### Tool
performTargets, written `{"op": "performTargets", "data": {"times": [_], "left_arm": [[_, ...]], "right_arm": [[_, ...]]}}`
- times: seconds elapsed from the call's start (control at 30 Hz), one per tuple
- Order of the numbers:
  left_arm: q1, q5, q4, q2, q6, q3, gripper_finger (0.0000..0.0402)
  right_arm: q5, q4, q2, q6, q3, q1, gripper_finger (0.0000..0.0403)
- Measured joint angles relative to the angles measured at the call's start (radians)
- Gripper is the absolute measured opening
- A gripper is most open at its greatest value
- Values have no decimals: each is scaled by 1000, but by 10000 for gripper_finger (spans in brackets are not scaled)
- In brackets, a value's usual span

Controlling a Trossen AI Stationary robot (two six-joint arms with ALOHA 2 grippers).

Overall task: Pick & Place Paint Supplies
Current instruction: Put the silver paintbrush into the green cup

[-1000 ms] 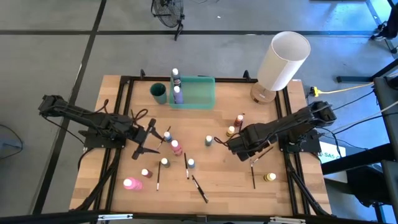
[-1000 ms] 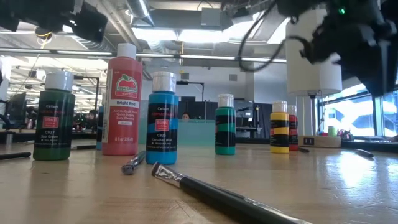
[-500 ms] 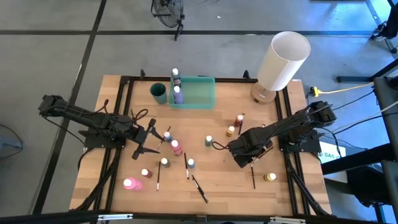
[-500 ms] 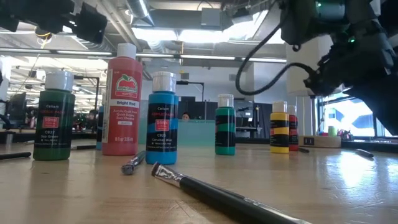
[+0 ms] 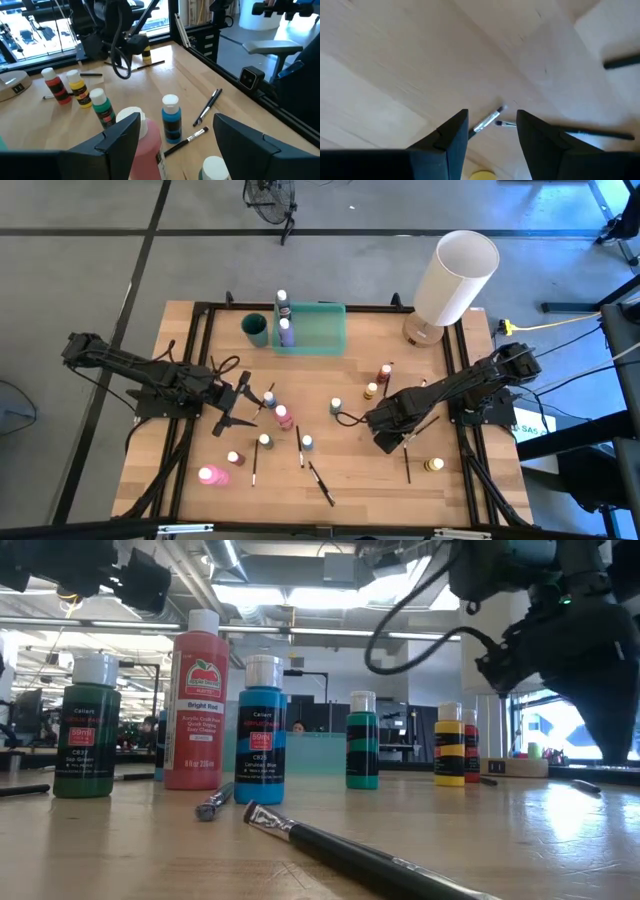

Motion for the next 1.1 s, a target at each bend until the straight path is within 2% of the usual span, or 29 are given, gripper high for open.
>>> {"op": "performTargets", "data": {"times": [0.2, 0.43, 0.63, 1.1], "left_arm": [[0, 2, -5, 0, -1, -7, 246], [2, -24, 21, 0, 2, -37, 248], [2, -40, 27, 0, 2, -37, 248], [2, -41, 26, 0, 2, -37, 248]], "right_arm": [[-70, 19, 0, 36, -73, 1, 169], [-115, 194, 0, 68, -135, -4, 169], [-137, 194, -8, 146, -205, -4, 169], [-128, 194, -9, 146, -198, -11, 169]]}}
